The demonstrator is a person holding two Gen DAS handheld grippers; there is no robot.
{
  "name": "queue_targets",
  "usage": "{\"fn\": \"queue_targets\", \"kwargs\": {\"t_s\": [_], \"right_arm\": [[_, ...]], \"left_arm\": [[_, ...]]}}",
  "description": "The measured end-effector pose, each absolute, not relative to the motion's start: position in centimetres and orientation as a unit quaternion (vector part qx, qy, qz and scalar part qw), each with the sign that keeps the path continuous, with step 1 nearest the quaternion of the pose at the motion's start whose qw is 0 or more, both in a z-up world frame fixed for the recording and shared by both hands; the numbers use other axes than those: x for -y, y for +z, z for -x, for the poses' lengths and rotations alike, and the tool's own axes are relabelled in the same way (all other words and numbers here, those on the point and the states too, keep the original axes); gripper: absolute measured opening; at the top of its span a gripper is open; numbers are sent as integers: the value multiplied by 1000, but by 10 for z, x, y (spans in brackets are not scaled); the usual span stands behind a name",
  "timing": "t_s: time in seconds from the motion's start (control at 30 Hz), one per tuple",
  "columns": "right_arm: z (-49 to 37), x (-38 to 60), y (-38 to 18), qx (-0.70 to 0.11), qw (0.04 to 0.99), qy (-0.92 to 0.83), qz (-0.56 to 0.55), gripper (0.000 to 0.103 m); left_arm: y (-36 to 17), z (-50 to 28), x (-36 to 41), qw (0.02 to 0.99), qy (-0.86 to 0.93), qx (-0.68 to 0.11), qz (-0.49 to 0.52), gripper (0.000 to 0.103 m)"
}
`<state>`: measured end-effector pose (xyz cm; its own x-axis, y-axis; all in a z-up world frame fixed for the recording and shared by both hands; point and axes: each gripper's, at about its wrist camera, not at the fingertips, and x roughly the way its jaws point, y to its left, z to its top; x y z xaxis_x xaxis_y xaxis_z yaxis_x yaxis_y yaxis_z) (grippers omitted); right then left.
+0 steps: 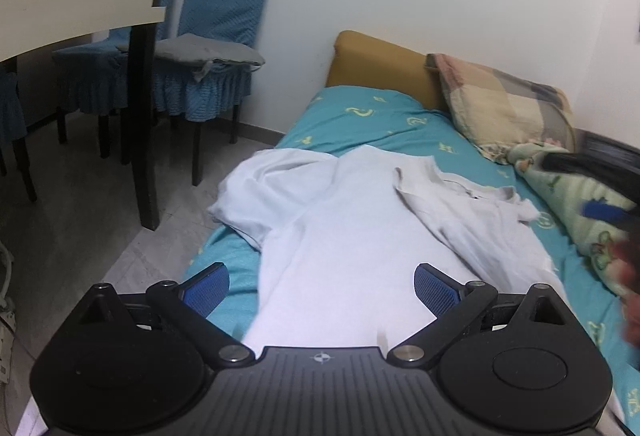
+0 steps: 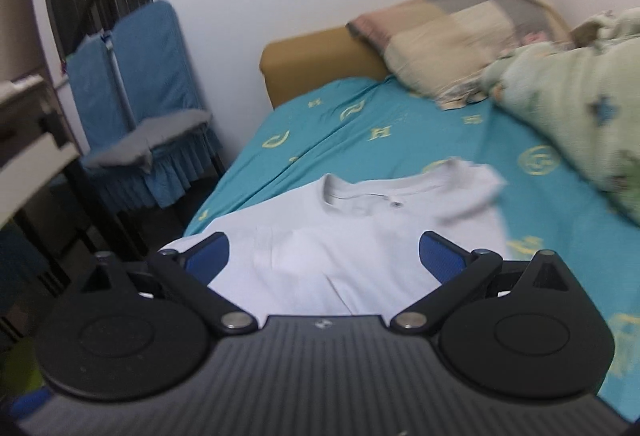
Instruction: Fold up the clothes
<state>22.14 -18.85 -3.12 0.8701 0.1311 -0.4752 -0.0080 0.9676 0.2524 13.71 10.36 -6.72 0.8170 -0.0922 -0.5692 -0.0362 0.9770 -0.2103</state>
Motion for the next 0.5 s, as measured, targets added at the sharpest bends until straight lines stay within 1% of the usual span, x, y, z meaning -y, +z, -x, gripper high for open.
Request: {"fn": "queue_targets", "kwargs": {"t_s": [0.17,0.27,0.37,0.5], "right_arm": [[-96,239,0,-245,963,21,-112,103],[-35,269,9,-241,962,5,-132,103],[12,301,10,-228,958,-18,-173,103],[48,337,12,-204,952,-45,-223,103]], "left_arm": [[-55,-110,-81,945,-51,-307,105,100],[-49,-91,-57,940,-78,-318,92,99],[-46,-72,-27,932,-108,-338,74,98],[-49,-43,21,913,-163,-369,58,96]]}}
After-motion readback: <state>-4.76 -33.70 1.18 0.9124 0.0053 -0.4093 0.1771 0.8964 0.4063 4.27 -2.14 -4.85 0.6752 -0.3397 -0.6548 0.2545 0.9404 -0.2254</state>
